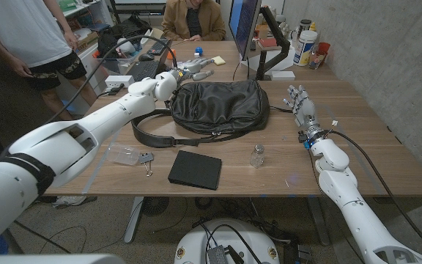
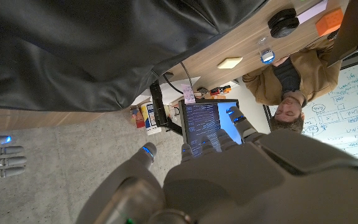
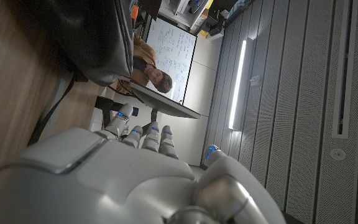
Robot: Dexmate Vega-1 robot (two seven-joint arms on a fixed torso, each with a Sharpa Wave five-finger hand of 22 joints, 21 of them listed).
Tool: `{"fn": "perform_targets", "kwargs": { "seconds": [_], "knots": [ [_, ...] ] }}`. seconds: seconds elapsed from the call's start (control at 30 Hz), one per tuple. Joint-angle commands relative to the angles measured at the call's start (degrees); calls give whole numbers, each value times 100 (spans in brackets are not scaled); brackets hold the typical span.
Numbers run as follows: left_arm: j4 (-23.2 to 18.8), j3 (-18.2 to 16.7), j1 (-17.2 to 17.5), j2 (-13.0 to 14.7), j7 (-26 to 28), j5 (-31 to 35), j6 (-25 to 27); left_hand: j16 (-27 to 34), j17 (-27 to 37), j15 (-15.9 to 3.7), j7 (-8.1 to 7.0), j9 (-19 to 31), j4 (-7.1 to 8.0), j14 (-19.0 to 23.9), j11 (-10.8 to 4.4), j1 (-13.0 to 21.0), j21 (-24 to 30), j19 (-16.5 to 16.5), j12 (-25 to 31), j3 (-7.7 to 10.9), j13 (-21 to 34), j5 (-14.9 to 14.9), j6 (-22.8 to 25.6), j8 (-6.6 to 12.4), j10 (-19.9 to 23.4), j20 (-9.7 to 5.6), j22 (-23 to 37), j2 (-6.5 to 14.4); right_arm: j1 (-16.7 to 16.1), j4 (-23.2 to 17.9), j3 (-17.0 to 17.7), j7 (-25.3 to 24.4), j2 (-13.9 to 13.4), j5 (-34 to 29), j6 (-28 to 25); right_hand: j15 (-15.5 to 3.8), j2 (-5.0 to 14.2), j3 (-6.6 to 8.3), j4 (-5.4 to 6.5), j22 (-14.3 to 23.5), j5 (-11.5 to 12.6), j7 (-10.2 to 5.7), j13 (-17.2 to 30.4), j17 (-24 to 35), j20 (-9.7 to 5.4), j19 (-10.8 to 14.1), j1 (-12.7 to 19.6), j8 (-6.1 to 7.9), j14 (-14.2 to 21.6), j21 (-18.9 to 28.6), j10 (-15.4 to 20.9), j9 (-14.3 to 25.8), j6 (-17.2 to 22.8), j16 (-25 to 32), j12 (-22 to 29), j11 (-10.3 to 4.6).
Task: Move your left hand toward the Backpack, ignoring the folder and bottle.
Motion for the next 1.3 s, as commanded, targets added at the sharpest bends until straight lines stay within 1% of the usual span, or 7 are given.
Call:
{"fn": "perform_targets", "kwargs": {
  "seconds": [0.03,0.9,1.3],
  "knots": [
    [128,81,-45,-21,-82,8,-9,5,13,-134,-50,15,6,-851,11,66,-24,-788,8,-31,31,43,-774,24,-928,45,9,155,21,8,-19,-6,2,-21,-33,-189,709,-19,16,15,39,-1,14,-3,-460,-378,-9,3,10,-40,36,28,42,12,3,-23],
    [507,286,-204,-155,-180,-4,-71,2,9,-133,-49,16,-27,-901,2,114,-84,-786,7,-89,33,111,-821,27,-976,29,7,81,108,142,-31,36,16,-46,-43,-194,712,-16,17,16,41,-6,14,-3,-464,-391,-9,4,8,-84,26,28,51,11,-2,-31],
    [517,378,-221,-178,-224,34,-22,0,7,-131,-49,17,-39,-921,10,134,-114,-800,2,-110,34,139,-841,28,-1007,32,6,56,93,158,-9,56,21,-31,-19,-191,712,-15,17,17,41,-7,14,-3,-465,-387,-9,4,8,-99,35,28,52,10,1,-40]
  ]
}}
